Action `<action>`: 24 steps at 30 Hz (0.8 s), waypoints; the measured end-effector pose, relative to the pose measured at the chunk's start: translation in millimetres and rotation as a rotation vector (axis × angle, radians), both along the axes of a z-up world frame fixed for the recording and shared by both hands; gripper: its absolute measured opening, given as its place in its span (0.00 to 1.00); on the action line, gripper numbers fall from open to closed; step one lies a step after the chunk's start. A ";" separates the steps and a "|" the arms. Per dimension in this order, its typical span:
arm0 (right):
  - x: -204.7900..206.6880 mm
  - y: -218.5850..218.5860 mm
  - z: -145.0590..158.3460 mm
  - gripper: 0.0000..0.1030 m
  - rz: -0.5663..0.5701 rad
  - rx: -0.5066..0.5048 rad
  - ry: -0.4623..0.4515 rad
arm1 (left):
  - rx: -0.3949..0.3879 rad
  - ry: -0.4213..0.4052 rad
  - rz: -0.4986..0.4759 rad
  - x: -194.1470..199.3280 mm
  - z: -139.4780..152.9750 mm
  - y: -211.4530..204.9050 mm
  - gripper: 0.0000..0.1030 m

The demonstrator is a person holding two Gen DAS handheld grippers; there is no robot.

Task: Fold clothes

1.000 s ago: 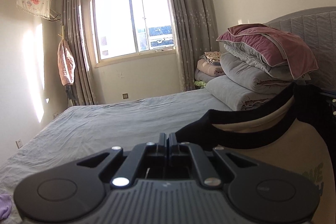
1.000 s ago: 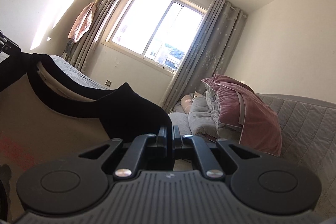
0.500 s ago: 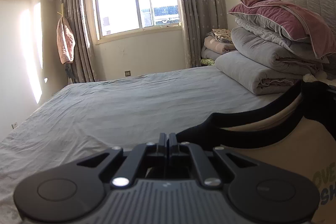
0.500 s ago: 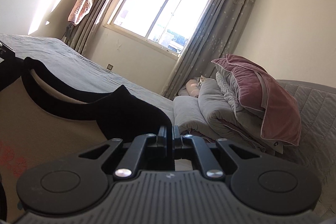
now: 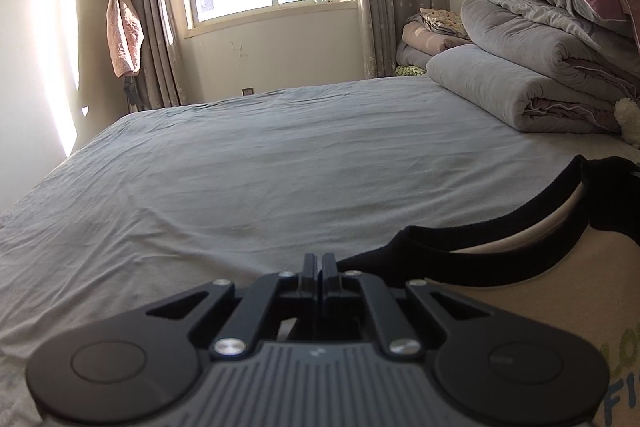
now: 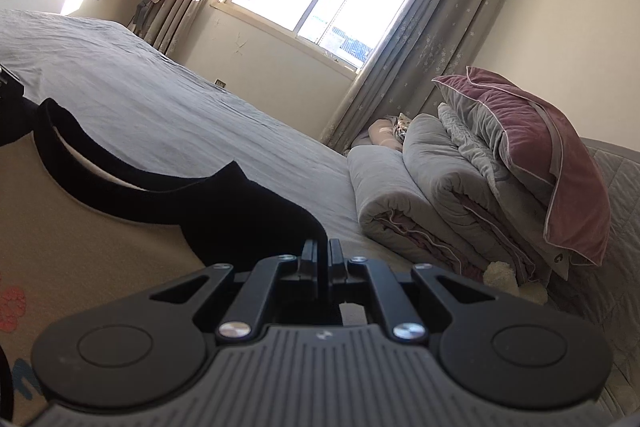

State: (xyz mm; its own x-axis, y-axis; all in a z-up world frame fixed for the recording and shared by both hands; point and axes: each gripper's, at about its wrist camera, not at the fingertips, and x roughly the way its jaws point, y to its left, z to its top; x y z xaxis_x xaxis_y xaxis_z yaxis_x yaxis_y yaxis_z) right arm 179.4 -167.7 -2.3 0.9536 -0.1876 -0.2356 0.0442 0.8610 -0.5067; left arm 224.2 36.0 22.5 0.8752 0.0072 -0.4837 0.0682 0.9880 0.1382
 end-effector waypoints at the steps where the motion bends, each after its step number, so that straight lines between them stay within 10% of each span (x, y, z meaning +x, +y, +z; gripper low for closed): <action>1: 3.6 -0.2 -5.4 0.05 -0.002 -0.003 0.012 | 0.013 0.000 0.016 2.7 -4.6 -0.6 0.00; 18: 50.9 -1.2 -55.5 0.06 -0.054 0.014 0.352 | -0.074 0.166 0.069 28.9 -44.5 21.7 0.02; 24: 43.6 -0.1 -46.2 0.32 -0.082 0.035 0.370 | -0.030 0.209 0.046 27.2 -38.1 14.5 0.26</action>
